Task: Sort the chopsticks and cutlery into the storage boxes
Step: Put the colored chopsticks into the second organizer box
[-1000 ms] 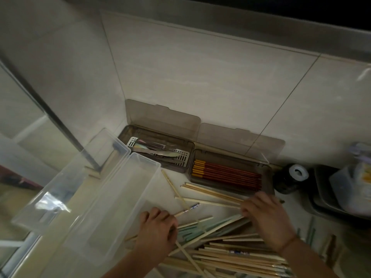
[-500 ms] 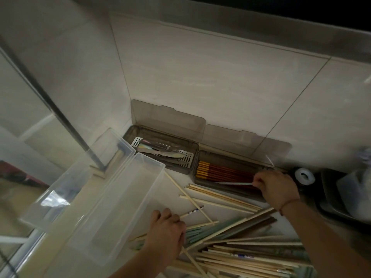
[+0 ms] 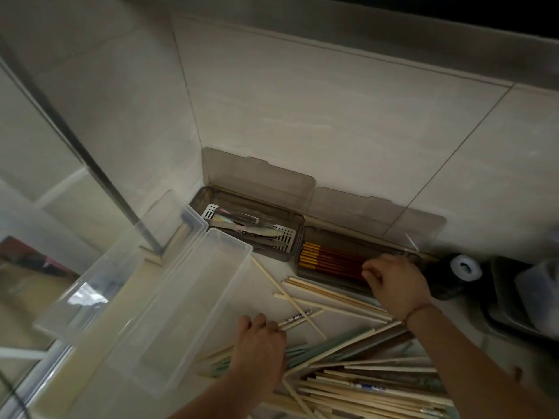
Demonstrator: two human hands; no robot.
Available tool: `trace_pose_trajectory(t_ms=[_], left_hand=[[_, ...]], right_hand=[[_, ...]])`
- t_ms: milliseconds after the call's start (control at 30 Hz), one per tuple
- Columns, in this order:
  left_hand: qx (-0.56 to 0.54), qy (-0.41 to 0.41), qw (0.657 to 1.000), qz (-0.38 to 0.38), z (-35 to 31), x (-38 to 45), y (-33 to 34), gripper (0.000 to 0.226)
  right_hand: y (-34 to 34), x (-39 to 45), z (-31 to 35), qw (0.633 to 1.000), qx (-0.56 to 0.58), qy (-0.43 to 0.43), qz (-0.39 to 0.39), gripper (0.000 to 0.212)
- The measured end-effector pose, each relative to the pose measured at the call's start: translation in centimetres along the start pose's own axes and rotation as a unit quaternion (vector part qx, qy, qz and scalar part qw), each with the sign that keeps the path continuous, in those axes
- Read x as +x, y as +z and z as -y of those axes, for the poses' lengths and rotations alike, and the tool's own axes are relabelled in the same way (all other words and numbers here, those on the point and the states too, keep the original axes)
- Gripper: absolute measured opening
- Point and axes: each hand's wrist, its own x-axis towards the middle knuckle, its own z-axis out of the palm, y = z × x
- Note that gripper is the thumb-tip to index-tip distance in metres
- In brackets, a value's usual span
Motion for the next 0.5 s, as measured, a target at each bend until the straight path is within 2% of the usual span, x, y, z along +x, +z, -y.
trace_pose_trajectory(t_ms=[33, 100, 167, 267, 367, 500], left_hand=[[0.000, -0.001, 1.000, 0.001, -0.1, 0.1, -0.1, 0.031], [-0.008, -0.003, 1.000, 0.006, -0.3, 0.2, -0.1, 0.032], [-0.013, -0.008, 1.000, 0.006, -0.5, 0.4, -0.3, 0.031], [-0.031, -0.012, 0.999, -0.010, -0.7, 0.3, -0.5, 0.030], [-0.079, 0.004, 0.995, -0.064, -0.9, -0.3, -0.4, 0.027], [-0.159, 0.059, 0.973, -0.158, -1.2, -0.7, 0.5, 0.008]], right_hand=[[0.1, -0.9, 0.9, 0.998, 0.012, -0.028, -0.048, 0.008], [0.3, -3.0, 3.3, 0.991, 0.048, -0.094, -0.077, 0.016], [1.0, -5.1, 5.7, 0.984, 0.074, -0.159, -0.035, 0.017], [3.3, -7.9, 8.0, 0.973, 0.052, -0.220, 0.042, 0.012], [5.2, -9.4, 9.0, 0.978, 0.019, -0.199, 0.065, 0.013], [4.4, -9.8, 8.2, 0.986, 0.042, -0.157, 0.019, 0.014]])
